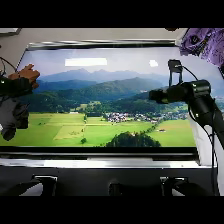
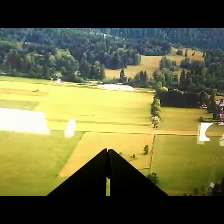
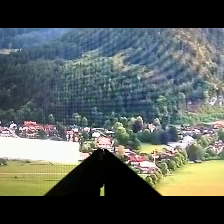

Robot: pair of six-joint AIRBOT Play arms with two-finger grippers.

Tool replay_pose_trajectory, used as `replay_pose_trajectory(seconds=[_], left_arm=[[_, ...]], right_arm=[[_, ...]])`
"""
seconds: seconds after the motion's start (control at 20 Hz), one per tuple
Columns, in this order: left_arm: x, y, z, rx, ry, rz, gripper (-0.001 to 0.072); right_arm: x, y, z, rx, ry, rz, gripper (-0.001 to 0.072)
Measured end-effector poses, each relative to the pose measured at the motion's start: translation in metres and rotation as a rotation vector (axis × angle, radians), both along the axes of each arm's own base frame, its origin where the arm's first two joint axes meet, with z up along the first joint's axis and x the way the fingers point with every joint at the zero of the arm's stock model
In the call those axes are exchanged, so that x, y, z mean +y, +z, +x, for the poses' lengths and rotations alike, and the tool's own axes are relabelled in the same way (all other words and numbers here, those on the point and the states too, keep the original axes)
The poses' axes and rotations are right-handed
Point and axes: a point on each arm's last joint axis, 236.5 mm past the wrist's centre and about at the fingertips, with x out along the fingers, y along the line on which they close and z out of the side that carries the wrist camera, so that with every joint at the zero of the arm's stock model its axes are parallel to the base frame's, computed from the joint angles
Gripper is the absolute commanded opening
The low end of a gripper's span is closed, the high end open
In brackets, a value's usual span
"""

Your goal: Fold the clothes and pants, and hang the long-sleeved shirts on hangers.

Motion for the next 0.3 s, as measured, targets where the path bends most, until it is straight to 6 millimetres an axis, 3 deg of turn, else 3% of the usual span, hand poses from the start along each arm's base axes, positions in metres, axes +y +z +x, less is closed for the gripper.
replay_pose_trajectory(seconds=[0.3], left_arm=[[0.0021,-0.0020,-0.0052,0.018,0.005,0.005,0.0017]], right_arm=[[0.0000,0.0011,0.0015,-0.009,0.003,-0.006,0.0033]])
